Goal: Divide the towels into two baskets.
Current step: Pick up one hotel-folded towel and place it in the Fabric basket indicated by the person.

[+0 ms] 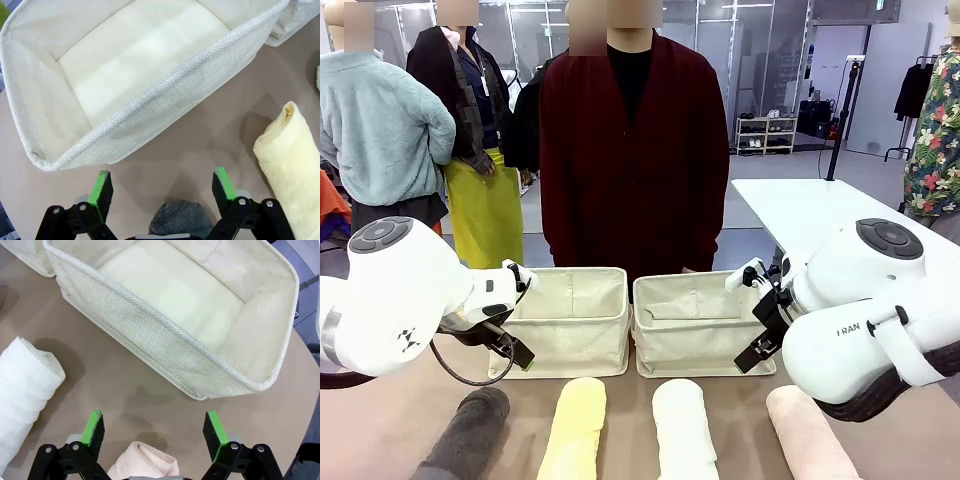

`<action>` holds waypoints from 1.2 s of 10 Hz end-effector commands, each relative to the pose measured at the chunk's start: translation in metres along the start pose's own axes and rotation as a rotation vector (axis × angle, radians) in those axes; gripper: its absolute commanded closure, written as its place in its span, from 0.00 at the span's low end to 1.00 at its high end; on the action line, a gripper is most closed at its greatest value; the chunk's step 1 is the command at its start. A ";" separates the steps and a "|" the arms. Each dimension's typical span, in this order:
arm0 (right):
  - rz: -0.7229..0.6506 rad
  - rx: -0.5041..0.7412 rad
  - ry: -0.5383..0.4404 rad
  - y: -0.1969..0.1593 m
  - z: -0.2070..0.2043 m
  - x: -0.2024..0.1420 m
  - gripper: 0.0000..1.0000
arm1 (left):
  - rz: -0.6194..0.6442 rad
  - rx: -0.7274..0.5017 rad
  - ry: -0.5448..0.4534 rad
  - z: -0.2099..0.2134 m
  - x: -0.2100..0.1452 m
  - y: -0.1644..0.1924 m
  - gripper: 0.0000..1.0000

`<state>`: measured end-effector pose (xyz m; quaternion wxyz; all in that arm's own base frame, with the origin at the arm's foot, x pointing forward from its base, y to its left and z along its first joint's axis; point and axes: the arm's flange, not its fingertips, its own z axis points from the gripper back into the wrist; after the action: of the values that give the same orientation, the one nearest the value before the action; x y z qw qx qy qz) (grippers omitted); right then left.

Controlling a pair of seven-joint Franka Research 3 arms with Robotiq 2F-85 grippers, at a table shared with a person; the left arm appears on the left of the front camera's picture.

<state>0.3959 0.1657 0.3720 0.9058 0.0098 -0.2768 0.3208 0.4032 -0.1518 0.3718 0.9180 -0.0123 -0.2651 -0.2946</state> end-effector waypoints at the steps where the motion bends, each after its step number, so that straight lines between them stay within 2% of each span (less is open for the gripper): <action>1: -0.001 0.001 0.000 0.001 0.000 0.000 0.00 | 0.001 0.000 0.000 0.000 0.000 0.000 0.00; 3: -0.001 0.001 0.000 0.001 0.000 0.000 0.00 | 0.000 0.000 0.000 0.000 0.000 0.000 0.00; 4: 0.000 0.000 0.000 0.000 0.000 0.000 0.00 | -0.018 0.005 -0.021 0.013 0.009 -0.002 0.00; 6: -0.029 0.091 -0.023 -0.007 0.022 0.016 0.00 | -0.009 -0.029 -0.005 0.035 0.022 0.004 0.00; 7: -0.018 0.074 -0.022 -0.011 0.030 0.022 0.00 | 0.000 -0.034 0.004 0.046 0.027 0.010 0.00; 8: -0.023 0.111 -0.035 -0.013 0.040 0.027 0.00 | 0.027 -0.087 0.031 0.057 0.029 0.016 0.00; 9: -0.034 0.177 -0.034 -0.016 0.050 0.030 0.00 | 0.070 -0.159 0.033 0.069 0.030 0.026 0.00; 11: -0.122 0.438 -0.049 -0.036 0.074 0.022 0.00 | 0.158 -0.436 0.032 0.099 0.020 0.060 0.00; 12: -0.175 0.537 -0.065 -0.051 0.085 0.012 0.00 | 0.216 -0.615 0.000 0.112 0.009 0.078 0.00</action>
<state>0.3839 0.1485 0.4589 0.8877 0.2342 -0.2374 0.3176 0.3939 -0.1075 0.4760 0.9024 -0.2527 -0.2007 -0.2854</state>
